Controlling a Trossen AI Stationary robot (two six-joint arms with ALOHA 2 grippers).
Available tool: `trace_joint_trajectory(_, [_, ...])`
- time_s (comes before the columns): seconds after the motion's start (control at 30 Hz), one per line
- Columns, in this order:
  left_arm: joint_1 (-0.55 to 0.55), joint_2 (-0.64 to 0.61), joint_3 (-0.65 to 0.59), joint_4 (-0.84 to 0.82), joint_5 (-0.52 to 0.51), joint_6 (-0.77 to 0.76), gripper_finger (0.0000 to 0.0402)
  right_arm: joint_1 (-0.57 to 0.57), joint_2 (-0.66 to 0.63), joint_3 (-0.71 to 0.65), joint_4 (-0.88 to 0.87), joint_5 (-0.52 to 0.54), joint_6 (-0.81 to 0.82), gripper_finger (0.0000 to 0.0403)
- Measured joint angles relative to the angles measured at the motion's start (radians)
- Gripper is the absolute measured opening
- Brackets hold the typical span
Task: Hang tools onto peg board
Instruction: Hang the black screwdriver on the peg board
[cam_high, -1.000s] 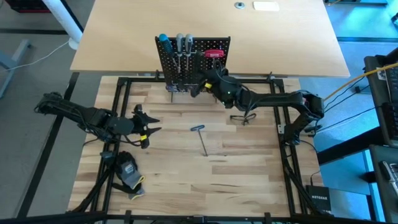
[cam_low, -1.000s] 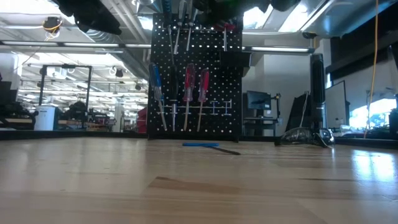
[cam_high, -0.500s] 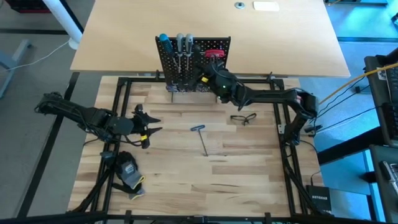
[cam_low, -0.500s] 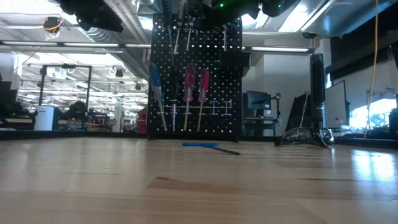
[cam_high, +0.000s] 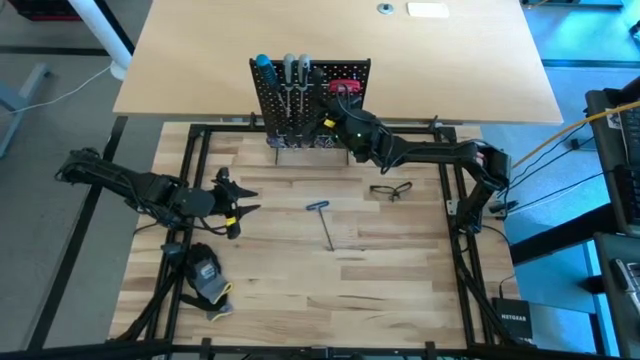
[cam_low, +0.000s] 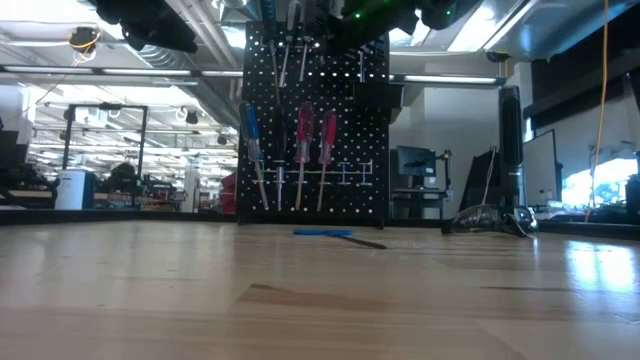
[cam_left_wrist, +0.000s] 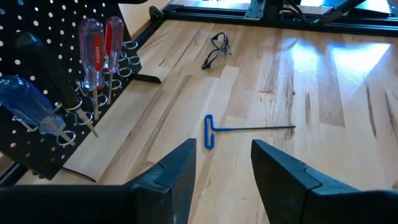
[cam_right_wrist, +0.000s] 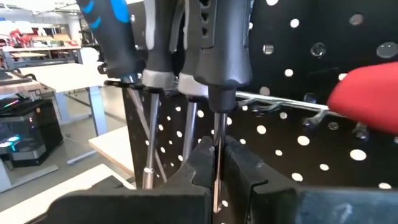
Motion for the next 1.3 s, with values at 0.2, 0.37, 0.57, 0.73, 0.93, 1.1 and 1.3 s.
trace_joint_trajectory(0.2, [0.0,0.0,0.0,0.001,0.0,0.0,0.0143,-0.014,0.0,0.0,0.014,0.008,0.0,0.0017])
trace_joint_trajectory(0.37, [0.0,0.0,0.0,0.001,0.0,0.0,0.0143,-0.033,-0.001,0.0,-0.017,-0.004,0.021,0.0017])
trace_joint_trajectory(0.57, [0.0,0.0,0.0,0.001,0.0,-0.004,0.0143,-0.037,-0.002,0.0,-0.024,-0.013,0.025,0.0018])
trace_joint_trajectory(0.73, [0.0,0.0,0.0,0.007,0.0,-0.004,0.0143,-0.04,0.008,0.001,-0.021,-0.017,0.024,0.0018])
trace_joint_trajectory(0.93, [0.0,0.0,0.0,0.016,0.0,0.0,0.0143,-0.04,0.019,0.0,-0.031,-0.025,0.022,0.0018])
trace_joint_trajectory(1.1, [0.0,0.0,0.0,0.021,0.0,0.0,0.0143,-0.041,0.019,0.0,-0.039,-0.024,0.02,0.0019])
trace_joint_trajectory(1.3, [0.0,0.0,0.0,0.019,0.0,0.0,0.0143,-0.039,0.019,0.0,-0.04,-0.024,0.02,0.003])
